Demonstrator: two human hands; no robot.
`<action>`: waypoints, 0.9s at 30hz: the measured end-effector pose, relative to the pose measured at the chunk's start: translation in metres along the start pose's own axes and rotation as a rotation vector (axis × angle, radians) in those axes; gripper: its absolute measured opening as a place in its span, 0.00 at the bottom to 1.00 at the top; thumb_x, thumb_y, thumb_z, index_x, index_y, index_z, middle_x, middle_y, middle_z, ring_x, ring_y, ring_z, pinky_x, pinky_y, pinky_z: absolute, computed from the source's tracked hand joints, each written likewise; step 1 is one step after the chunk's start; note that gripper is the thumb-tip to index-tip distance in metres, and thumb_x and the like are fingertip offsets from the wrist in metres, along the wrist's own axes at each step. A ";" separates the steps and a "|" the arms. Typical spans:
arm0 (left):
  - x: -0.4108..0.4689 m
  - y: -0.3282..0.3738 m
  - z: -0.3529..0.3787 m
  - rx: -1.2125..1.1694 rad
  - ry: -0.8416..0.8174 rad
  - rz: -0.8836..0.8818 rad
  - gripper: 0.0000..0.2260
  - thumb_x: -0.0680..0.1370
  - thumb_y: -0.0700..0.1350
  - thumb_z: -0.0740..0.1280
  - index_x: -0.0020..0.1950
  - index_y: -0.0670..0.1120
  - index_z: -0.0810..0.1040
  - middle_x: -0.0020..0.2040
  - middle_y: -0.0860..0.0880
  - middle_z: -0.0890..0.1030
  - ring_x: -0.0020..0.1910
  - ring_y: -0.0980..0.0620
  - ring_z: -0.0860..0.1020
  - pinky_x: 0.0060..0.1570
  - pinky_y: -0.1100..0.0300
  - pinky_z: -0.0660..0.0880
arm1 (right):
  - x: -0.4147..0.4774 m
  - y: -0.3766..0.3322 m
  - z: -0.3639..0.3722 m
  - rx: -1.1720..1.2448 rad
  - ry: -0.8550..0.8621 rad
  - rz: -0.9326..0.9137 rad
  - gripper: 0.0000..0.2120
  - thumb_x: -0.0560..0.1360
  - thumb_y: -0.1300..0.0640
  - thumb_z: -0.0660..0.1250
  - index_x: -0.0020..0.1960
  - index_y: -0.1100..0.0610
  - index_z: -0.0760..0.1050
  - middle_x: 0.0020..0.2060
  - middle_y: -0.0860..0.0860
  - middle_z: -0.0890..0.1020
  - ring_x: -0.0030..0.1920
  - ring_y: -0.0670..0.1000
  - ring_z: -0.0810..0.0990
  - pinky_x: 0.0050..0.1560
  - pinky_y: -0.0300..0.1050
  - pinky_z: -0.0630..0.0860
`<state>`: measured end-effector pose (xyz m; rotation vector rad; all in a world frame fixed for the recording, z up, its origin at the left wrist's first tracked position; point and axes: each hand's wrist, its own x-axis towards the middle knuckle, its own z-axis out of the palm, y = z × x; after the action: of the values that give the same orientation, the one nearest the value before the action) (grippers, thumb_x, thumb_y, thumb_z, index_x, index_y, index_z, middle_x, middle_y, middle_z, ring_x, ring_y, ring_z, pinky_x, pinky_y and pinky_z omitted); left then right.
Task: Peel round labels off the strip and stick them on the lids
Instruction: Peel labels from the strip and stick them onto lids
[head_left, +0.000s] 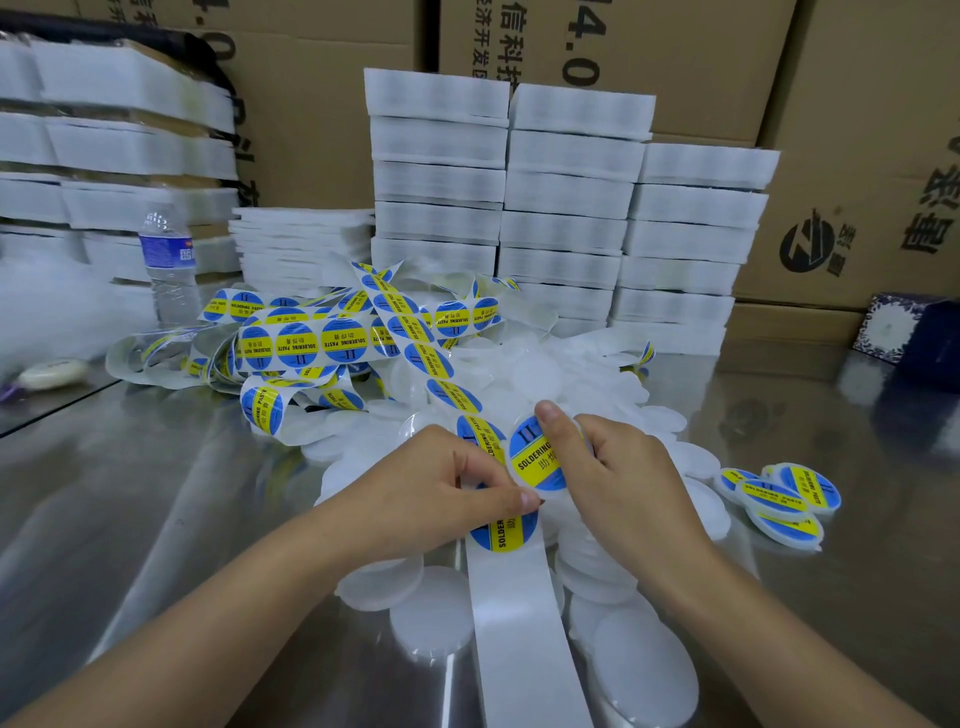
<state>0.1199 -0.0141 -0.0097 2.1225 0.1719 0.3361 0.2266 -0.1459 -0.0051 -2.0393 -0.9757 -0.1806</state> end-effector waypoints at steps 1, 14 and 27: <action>0.000 0.000 0.000 -0.001 0.006 0.003 0.21 0.61 0.65 0.68 0.41 0.50 0.85 0.43 0.30 0.78 0.38 0.50 0.72 0.44 0.44 0.74 | 0.000 0.000 0.000 0.003 -0.001 0.001 0.33 0.72 0.32 0.50 0.34 0.62 0.69 0.26 0.53 0.72 0.33 0.55 0.71 0.37 0.52 0.71; -0.002 0.005 -0.001 -0.037 0.024 -0.046 0.07 0.73 0.56 0.70 0.40 0.57 0.85 0.38 0.36 0.80 0.36 0.52 0.71 0.41 0.57 0.68 | -0.001 0.001 -0.001 0.043 0.043 -0.040 0.28 0.70 0.33 0.43 0.28 0.54 0.63 0.24 0.50 0.70 0.30 0.53 0.69 0.37 0.51 0.68; 0.002 0.005 -0.006 -0.152 0.195 -0.005 0.08 0.75 0.48 0.68 0.38 0.54 0.85 0.38 0.49 0.85 0.39 0.57 0.79 0.48 0.61 0.75 | 0.000 0.006 -0.001 0.088 -0.070 -0.457 0.33 0.66 0.40 0.71 0.67 0.47 0.67 0.57 0.37 0.70 0.58 0.36 0.69 0.57 0.28 0.66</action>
<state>0.1197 -0.0118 -0.0018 1.9375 0.2563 0.5368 0.2309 -0.1485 -0.0082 -1.7270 -1.4588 -0.3021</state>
